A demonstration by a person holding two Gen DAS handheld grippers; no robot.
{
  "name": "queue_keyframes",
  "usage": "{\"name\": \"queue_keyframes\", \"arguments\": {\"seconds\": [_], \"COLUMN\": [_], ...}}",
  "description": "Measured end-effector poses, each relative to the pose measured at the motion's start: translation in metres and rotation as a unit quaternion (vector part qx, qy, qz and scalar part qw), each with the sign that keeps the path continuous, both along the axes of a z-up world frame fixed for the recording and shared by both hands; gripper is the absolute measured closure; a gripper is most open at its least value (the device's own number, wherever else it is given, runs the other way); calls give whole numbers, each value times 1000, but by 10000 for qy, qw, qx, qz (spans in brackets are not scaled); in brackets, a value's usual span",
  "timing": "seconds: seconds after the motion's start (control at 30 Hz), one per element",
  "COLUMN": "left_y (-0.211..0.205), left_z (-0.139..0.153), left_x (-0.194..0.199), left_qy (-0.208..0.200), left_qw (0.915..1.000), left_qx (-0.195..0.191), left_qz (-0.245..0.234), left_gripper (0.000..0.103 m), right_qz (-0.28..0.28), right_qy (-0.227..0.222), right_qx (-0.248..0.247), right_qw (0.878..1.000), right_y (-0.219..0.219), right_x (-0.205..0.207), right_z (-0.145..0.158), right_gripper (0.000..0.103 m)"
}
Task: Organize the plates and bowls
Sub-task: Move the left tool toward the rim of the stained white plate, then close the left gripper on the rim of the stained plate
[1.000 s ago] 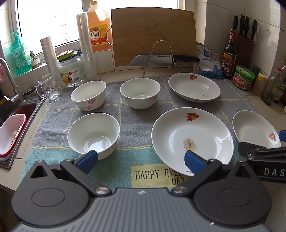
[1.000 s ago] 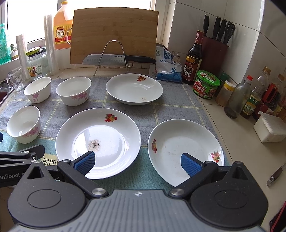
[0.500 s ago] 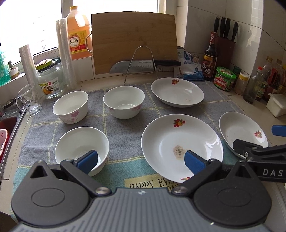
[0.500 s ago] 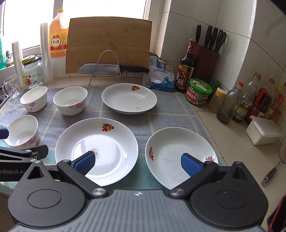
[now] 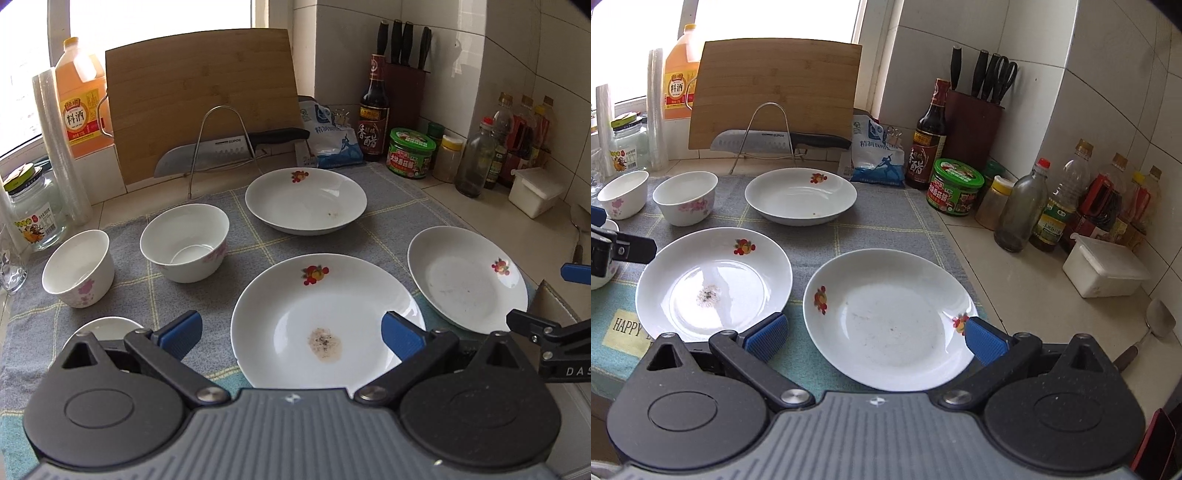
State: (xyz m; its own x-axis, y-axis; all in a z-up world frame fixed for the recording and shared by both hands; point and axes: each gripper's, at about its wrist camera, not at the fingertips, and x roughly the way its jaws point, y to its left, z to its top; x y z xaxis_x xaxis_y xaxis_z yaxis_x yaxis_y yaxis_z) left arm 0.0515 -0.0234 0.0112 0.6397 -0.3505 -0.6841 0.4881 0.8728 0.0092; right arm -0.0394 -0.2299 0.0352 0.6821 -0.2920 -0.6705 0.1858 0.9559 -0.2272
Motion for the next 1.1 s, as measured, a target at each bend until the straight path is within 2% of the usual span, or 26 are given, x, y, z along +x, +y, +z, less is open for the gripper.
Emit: {"name": "queue_keyframes", "arguments": {"seconds": [0.3,0.47,0.63,0.87,0.97,1.07,1.1], "left_y": [-51,-84,-119,-165,-183,-198,-204], "left_z": [0,-7,-14,-25,-33,-43,-45], "left_x": [18,35,48,71,81,90,93], "left_qy": [-100,321,385,577,679,901,964], "left_qw": [9985,9955,9911,9810,9740,9659,9634], "left_qx": [-27,16,237,352,498,620,656], "left_qz": [-529,-891,-1251,-1816,-2102,-2345,-2413], "left_gripper": [1,1,1,1,1,4,8], "right_qz": [318,520,824,1300,1495,1583,1609], "right_qy": [444,575,519,422,297,202,178], "right_qx": [552,740,815,827,837,838,831], "right_qw": [9970,9942,9919,9872,9848,9836,9833], "right_y": [-53,-72,-86,-97,-101,-102,-103], "right_x": [1,11,18,23,21,19,19], "right_z": [-47,-66,-76,-78,-79,-80,-80], "right_gripper": [0,0,0,0,0,0,0]}}
